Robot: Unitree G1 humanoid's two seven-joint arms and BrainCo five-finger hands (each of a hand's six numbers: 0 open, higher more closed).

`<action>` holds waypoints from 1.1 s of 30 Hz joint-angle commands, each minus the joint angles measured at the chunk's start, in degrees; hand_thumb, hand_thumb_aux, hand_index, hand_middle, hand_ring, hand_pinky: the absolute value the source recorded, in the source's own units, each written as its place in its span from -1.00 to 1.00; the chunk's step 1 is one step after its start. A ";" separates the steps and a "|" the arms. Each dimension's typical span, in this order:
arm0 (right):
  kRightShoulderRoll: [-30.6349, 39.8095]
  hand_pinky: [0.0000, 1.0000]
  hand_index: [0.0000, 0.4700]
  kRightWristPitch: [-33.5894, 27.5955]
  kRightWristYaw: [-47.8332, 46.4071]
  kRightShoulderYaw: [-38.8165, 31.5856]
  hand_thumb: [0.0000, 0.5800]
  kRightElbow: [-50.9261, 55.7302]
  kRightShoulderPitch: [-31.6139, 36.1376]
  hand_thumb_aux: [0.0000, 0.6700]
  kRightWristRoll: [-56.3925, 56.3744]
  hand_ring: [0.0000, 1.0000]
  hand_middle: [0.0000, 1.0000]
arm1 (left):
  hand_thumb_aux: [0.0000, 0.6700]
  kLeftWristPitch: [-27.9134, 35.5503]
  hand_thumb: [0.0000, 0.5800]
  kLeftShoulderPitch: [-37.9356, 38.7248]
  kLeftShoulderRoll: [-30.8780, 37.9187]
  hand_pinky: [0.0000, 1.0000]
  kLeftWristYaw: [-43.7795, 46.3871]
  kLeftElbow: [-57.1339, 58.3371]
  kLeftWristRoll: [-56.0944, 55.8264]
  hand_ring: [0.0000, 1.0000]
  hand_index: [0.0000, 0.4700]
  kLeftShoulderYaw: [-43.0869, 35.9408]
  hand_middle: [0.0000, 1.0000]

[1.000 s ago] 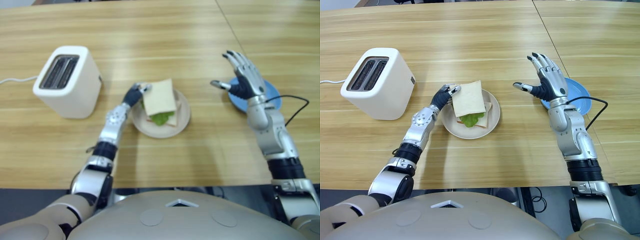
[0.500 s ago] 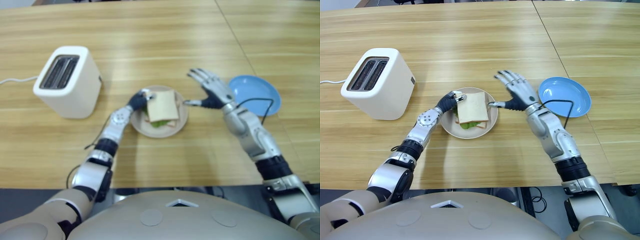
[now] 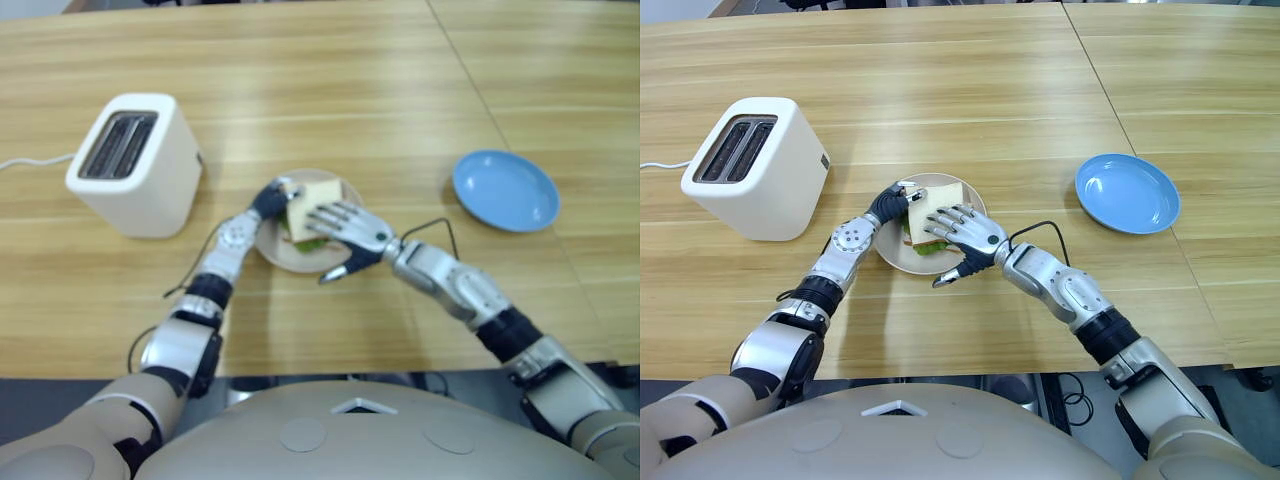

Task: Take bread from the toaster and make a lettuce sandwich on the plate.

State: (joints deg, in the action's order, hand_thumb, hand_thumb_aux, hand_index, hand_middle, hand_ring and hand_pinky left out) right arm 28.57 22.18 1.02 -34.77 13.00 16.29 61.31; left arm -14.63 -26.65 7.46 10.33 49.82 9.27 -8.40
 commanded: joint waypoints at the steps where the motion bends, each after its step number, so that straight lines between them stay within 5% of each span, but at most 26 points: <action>1: -0.80 -1.00 -1.00 -0.68 -4.58 -6.34 -1.00 14.65 -1.49 -1.00 2.64 -1.00 -1.00 | 1.00 0.55 1.00 1.67 0.07 1.00 0.16 -2.49 1.63 1.00 0.96 -1.52 1.00; 3: -1.27 -1.00 -1.00 -0.90 -4.52 -7.11 -1.00 17.88 -1.28 -1.00 2.55 -1.00 -1.00 | 1.00 0.45 1.00 2.87 0.99 1.00 -1.35 -7.25 3.61 1.00 0.96 -2.39 1.00; 5: -1.84 -1.00 -1.00 -1.11 -3.87 -7.35 -1.00 19.59 -1.18 -1.00 2.51 -1.00 -1.00 | 0.69 2.43 0.95 4.67 3.28 1.00 -6.26 -14.69 10.02 1.00 0.65 -4.20 1.00; 6: -2.10 -1.00 -1.00 -1.00 -3.67 -7.29 -1.00 20.24 -1.07 -1.00 2.23 -1.00 -1.00 | 0.15 3.92 0.63 5.59 4.49 0.28 -8.89 -18.61 13.61 0.28 0.12 -4.89 0.28; 7: -2.33 -1.00 -1.00 -1.00 -3.61 -7.13 -1.00 21.37 -1.04 -1.00 1.81 -1.00 -1.00 | -1.00 5.63 -1.00 6.76 5.47 -1.00 -10.84 -24.23 16.11 -1.00 -1.00 -4.51 -1.00; 13: -3.50 -1.00 -1.00 -1.03 0.03 -7.01 -1.00 28.62 -0.08 -1.00 0.70 -1.00 -1.00 | -1.00 12.69 -1.00 10.02 8.79 -1.00 -17.67 -46.08 27.76 -1.00 -1.00 -2.61 -1.00; 22: -3.78 -1.00 -0.97 -0.75 4.21 -7.26 -0.94 31.63 0.81 -0.97 -0.80 -1.00 -1.00 | -1.00 16.00 -1.00 12.35 10.23 -1.00 -19.05 -52.21 30.91 -1.00 -1.00 -0.79 -1.00; 23: -3.65 -0.50 -0.45 -0.54 4.85 -6.71 -0.03 30.90 0.78 -0.44 -1.39 -0.50 -0.50 | -1.00 15.67 -1.00 12.49 10.20 -1.00 -18.48 -51.73 29.91 -1.00 -1.00 -0.74 -1.00; 24: -3.46 0.76 0.20 -0.08 5.55 -5.84 0.70 29.74 0.70 0.22 -2.38 0.76 0.76 | -1.00 15.27 -1.00 12.67 10.38 -1.00 -17.68 -51.06 29.13 -1.00 -1.00 -0.92 -1.00; 25: -3.12 1.00 0.96 0.47 6.58 -4.64 1.00 27.86 0.53 1.00 -3.68 1.00 1.00 | -1.00 14.27 -1.00 12.98 10.35 0.25 -16.48 -50.24 27.13 0.25 -1.00 -0.85 0.25; 26: -2.26 1.00 0.96 1.60 8.44 -2.78 1.00 24.14 0.06 1.00 -5.37 1.00 1.00 | 0.92 13.32 1.00 13.63 10.27 1.00 -14.49 -49.58 24.25 1.00 0.88 -0.58 1.00; 33: 3.18 1.00 0.96 8.00 16.21 15.13 1.00 -5.71 -7.63 1.00 -20.25 1.00 1.00 | 1.00 8.54 1.00 18.89 14.26 1.00 -5.38 -52.02 13.04 1.00 0.96 2.65 1.00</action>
State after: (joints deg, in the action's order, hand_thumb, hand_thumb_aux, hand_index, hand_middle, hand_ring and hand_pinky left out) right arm 30.62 29.07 16.00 -25.38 14.51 9.47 45.62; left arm -4.98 -8.67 20.26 2.02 -0.64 25.73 -7.47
